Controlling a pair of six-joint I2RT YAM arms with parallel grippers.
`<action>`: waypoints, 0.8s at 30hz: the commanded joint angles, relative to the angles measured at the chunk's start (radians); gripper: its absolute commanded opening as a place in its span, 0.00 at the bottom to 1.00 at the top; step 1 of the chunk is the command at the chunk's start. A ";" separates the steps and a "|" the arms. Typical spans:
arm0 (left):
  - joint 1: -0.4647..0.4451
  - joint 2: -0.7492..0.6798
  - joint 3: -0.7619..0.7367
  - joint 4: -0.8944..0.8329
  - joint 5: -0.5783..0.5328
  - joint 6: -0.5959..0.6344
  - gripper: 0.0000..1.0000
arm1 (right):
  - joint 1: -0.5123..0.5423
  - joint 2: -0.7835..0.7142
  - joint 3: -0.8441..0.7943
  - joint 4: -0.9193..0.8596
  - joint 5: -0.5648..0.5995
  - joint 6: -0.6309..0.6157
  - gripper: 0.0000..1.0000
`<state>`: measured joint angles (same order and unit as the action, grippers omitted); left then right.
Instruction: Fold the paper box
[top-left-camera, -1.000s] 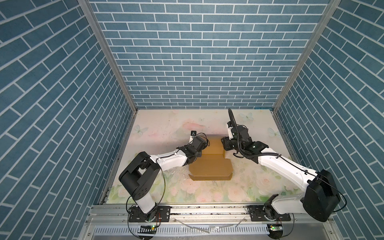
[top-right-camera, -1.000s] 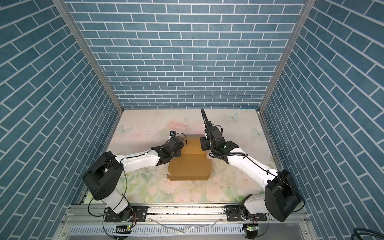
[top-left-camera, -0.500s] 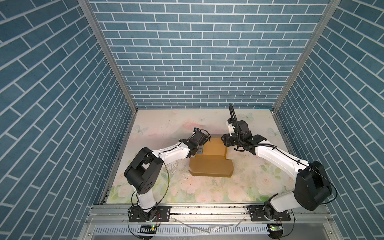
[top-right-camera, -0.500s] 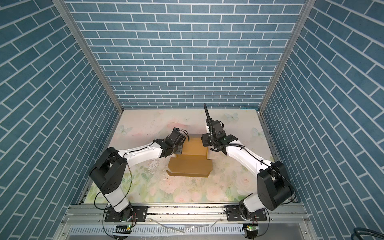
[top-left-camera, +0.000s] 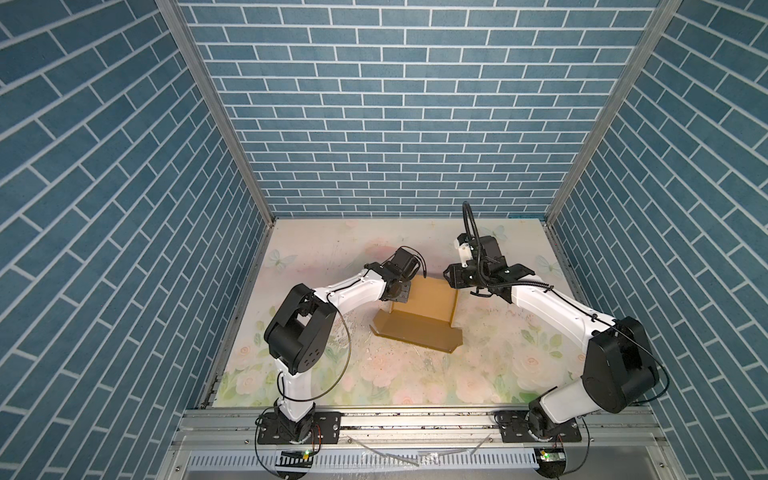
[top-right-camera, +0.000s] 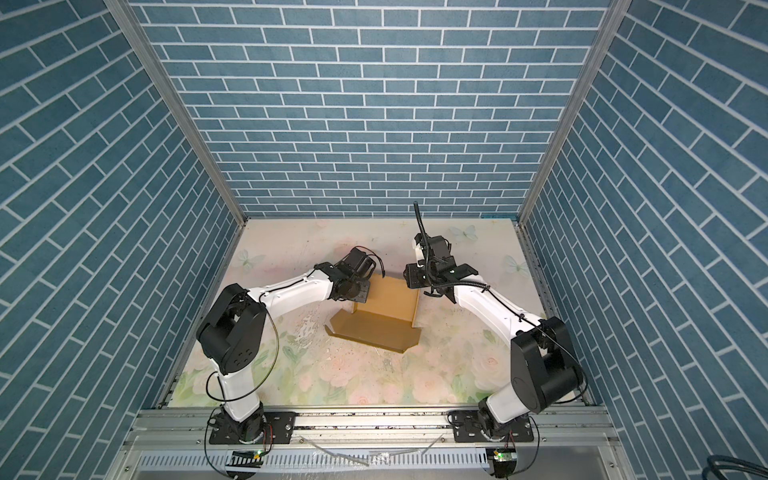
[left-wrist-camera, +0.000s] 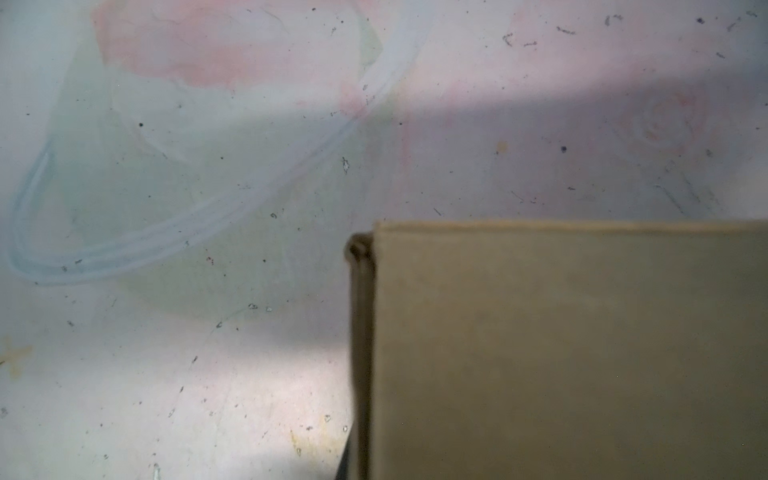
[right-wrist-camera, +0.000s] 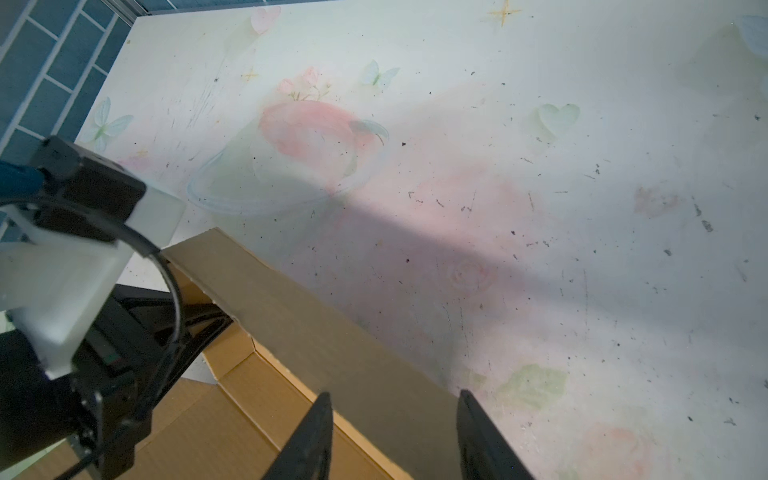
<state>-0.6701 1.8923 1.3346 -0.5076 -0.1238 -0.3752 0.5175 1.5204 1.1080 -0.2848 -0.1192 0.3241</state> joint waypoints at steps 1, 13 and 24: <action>-0.003 0.101 -0.031 -0.171 0.121 0.028 0.00 | -0.015 0.022 0.045 0.003 -0.034 -0.018 0.49; 0.013 0.155 0.032 -0.221 0.143 0.054 0.00 | -0.036 0.070 0.036 0.051 -0.073 -0.010 0.48; 0.022 0.147 0.066 -0.241 0.114 0.057 0.12 | -0.051 0.080 -0.001 0.090 -0.083 0.001 0.48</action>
<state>-0.6525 2.0159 1.4067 -0.6579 -0.0021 -0.3248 0.4736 1.5940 1.1080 -0.2199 -0.1886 0.3248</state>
